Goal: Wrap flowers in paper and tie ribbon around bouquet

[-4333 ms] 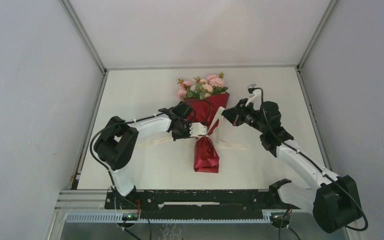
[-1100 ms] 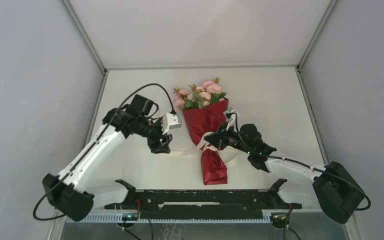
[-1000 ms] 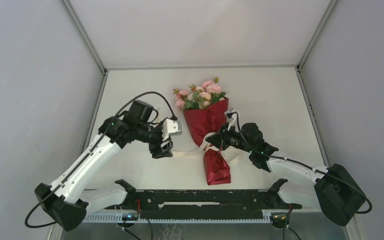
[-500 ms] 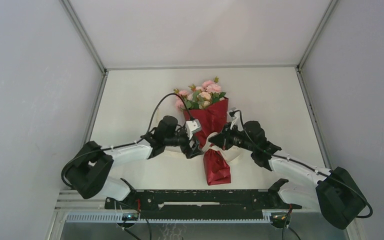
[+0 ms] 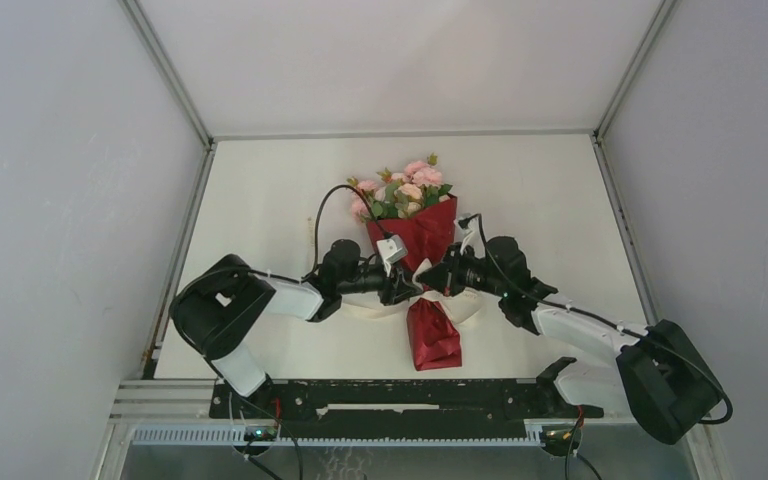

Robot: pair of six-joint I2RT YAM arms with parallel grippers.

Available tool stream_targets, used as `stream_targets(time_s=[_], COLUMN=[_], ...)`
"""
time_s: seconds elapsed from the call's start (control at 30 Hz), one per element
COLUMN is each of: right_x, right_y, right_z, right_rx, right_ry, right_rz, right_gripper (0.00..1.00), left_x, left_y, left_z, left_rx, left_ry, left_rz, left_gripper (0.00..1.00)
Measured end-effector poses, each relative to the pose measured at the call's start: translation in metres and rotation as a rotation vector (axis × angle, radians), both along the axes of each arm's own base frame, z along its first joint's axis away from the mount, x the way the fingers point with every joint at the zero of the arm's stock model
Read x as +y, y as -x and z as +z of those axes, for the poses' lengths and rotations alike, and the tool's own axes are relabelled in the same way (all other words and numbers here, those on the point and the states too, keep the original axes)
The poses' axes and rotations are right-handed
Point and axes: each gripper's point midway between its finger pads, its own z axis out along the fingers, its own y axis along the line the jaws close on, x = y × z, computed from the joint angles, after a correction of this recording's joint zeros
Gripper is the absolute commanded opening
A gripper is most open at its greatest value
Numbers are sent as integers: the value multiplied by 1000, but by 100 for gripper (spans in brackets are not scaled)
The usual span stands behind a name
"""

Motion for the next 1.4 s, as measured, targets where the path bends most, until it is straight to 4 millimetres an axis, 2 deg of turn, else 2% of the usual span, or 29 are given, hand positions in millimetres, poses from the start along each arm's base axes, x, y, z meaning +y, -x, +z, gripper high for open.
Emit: stream_targets(time_s=[0.1,0.23,0.37,0.4,0.47,0.57,0.63,0.73,0.8,0.87,0.9,0.97,1.0,1.07,1.13,1.2,1.27,1.3,1.4], right_x=[3,7,8,8,7,5,-2,-25,-57,-92,-112,-138,-148,-150,-144,-133,-122,-117,-115], right_y=[-4,-8,-6,-6,-5,-6,-6,-11,-22,-33,-37,-41,-39,-28,-10,12,31,35,39], right_z=[6,13,7,5,4,2,0,3,13,20,17,6,-9,-38,-71,-93,-103,-104,-107], right_rx=[-5,-12,7,13,18,35,61,97,101,108,133,198,264,389,534,632,687,690,703], right_ry=[-8,-19,-11,-9,-6,-2,18,72,110,140,162,205,240,297,369,426,465,469,478], right_rz=[7,18,28,30,29,21,5,-75,-210,-356,-432,-533,-563,-552,-505,-439,-373,-353,-340], right_gripper=[0,0,2,4,13,39,50,62,63,75,85,90,89,85,82,76,46,34,4], left_x=[-1,-4,-7,-7,-9,-10,-11,-12,-12,-12,-12,-12,-12,-12,-12,-12,-12,-12,-11], left_y=[-2,-2,1,2,4,5,5,6,4,3,2,1,0,-1,-1,-1,-1,-1,0], left_z=[-1,5,9,9,9,9,9,9,9,9,9,9,9,9,10,11,10,10,11], left_rx=[-3,-27,-45,-47,-52,-55,-62,-78,-106,-135,-150,-175,-186,-207,-226,-239,-252,-255,-268], left_ry=[7,31,45,48,50,50,50,48,42,35,32,26,23,18,15,13,11,9,7], left_rz=[2,-8,-43,-51,-70,-79,-80,-84,-86,-88,-90,-92,-93,-95,-96,-99,-104,-105,-109], left_gripper=[38,19,1,0,0,0,0,0,0,0,0,0,0,0,0,0,0,0,0])
